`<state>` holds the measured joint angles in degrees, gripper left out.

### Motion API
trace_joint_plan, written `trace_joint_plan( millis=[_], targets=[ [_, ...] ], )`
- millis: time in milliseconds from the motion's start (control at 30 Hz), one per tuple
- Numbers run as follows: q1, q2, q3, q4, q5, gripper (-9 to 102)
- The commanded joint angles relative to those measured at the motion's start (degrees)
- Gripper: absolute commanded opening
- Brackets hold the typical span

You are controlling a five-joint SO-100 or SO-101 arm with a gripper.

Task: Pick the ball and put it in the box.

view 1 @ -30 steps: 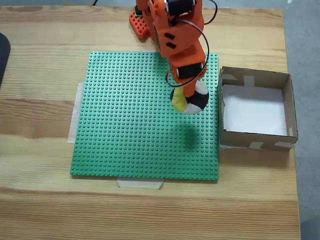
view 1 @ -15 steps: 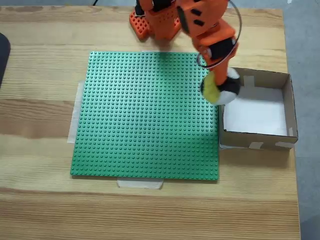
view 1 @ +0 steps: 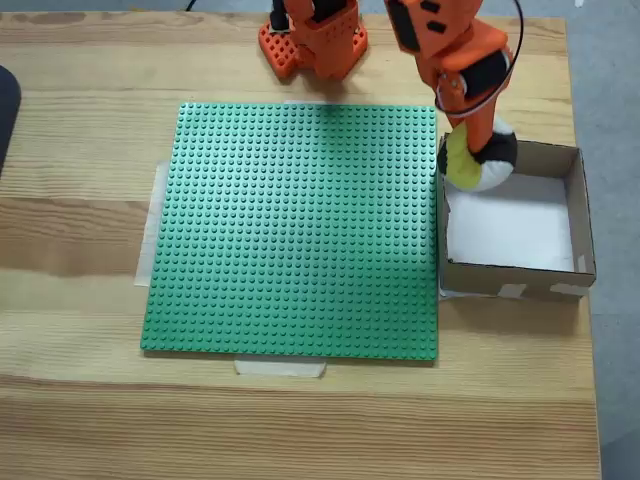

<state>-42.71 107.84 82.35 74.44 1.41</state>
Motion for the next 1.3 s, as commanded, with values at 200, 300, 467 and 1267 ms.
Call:
trace_joint_plan(
  millis=[200, 300, 467, 1267],
  targets=[
    [-1.32, -5.71, -7.21, 0.26, -3.78, -1],
    [-2.37, -7.82, -9.14, 0.35, -3.34, -1],
    [-3.34, -9.32, -9.05, 0.00, -3.08, -1],
    [-3.96, -15.91, -8.26, -4.57, -2.37, -1]
  ],
)
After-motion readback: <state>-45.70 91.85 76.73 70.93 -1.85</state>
